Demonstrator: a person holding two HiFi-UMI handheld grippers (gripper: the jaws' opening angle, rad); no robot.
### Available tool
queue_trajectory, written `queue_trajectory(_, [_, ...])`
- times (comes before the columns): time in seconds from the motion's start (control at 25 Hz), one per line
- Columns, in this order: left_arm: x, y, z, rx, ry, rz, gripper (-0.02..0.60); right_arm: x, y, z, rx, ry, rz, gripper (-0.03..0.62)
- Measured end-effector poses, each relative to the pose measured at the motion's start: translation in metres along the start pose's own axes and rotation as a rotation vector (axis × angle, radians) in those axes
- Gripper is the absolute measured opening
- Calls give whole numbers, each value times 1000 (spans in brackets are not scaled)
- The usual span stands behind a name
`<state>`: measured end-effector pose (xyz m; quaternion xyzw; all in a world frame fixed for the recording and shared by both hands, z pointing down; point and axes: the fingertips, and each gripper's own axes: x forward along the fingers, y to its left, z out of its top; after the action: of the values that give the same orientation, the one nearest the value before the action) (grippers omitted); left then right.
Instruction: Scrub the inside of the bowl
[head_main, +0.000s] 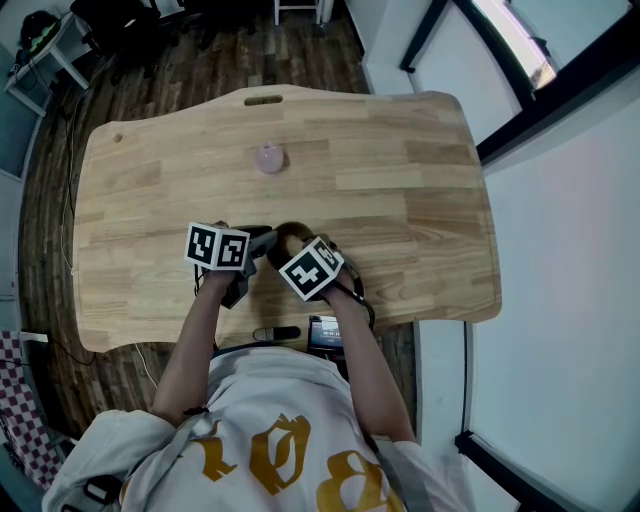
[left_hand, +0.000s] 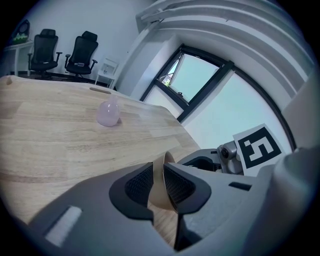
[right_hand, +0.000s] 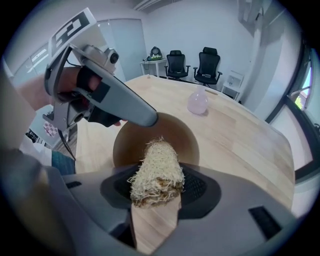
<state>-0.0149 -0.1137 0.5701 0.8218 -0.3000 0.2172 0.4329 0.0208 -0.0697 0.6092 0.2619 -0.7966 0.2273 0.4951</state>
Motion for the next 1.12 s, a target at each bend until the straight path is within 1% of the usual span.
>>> queue_trajectory(0.12, [1,-4,1,16,5,-1,60,-2,-2,7,-16,-27,-32,198])
queue_trajectory(0.24, [0,-6,4,25,-5,2,60,-5,2,14,-61,-62,-36,196])
queue_trajectory(0.4, [-1,-5,5,15,-13,3,58,-7,15,20,-137,-86,5,196])
queue_trajectory(0.56, [-3,-2,4,-2,-26,4,58,-5,23,15,-160,-82,44,196])
queue_trajectory(0.68, [-1,-3,0,10,-13,9,58,-5,28,10,-138,-53,87,196])
queue_trajectory(0.8, [-1,-4,-1,12,-6,7,58,-5,24,4,-51,-14,101,196])
queue_trajectory(0.88, [0,-5,-1,15,-4,5,58,-5,17,0,-7,7,77,196])
queue_trajectory(1.0, [0,-6,-2,17,4,-3,58,-4,4,-4,16,25,10,198])
queue_trajectory(1.12, [1,-7,-1,21,3,-7,58,-5,0,2,18,-3,-20,198])
